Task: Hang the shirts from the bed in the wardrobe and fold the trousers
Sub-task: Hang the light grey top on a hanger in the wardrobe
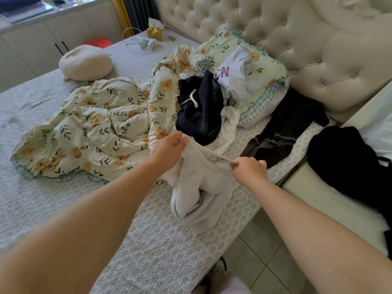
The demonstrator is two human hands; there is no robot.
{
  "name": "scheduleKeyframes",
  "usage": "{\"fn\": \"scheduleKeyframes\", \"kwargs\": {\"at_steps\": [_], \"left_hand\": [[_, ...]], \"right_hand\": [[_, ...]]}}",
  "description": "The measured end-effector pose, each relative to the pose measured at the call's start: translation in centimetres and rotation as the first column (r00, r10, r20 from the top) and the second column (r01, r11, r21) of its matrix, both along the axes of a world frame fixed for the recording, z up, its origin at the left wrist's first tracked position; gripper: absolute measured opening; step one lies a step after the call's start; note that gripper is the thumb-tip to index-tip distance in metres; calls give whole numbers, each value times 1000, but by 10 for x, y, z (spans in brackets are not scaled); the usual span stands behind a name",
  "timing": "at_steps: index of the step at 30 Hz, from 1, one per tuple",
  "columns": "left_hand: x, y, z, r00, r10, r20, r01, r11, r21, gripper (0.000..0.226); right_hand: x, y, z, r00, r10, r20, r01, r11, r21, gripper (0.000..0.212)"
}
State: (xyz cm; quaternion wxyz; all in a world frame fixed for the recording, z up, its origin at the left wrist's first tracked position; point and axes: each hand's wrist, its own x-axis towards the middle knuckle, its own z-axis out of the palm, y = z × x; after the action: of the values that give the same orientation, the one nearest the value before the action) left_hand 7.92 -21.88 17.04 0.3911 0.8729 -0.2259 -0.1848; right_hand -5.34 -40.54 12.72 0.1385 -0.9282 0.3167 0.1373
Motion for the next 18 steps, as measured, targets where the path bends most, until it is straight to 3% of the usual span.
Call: {"fn": "scheduleKeyframes", "kwargs": {"at_steps": [5,9,14,18], "left_hand": [[2,-4,9,985,12,-171,5,995,101,44],[9,-7,20,974,25,-224,25,976,218,39],[13,-6,37,973,-153,-175,214,882,420,36],[12,-11,62,964,-205,-172,257,887,384,51]], "right_hand": [[12,-6,19,938,-255,236,203,953,223,28],[18,-11,48,914,-225,337,114,941,318,29],[15,-28,81,906,-232,354,68,905,419,31],[7,-38,106,891,-253,376,87,909,407,24]]}}
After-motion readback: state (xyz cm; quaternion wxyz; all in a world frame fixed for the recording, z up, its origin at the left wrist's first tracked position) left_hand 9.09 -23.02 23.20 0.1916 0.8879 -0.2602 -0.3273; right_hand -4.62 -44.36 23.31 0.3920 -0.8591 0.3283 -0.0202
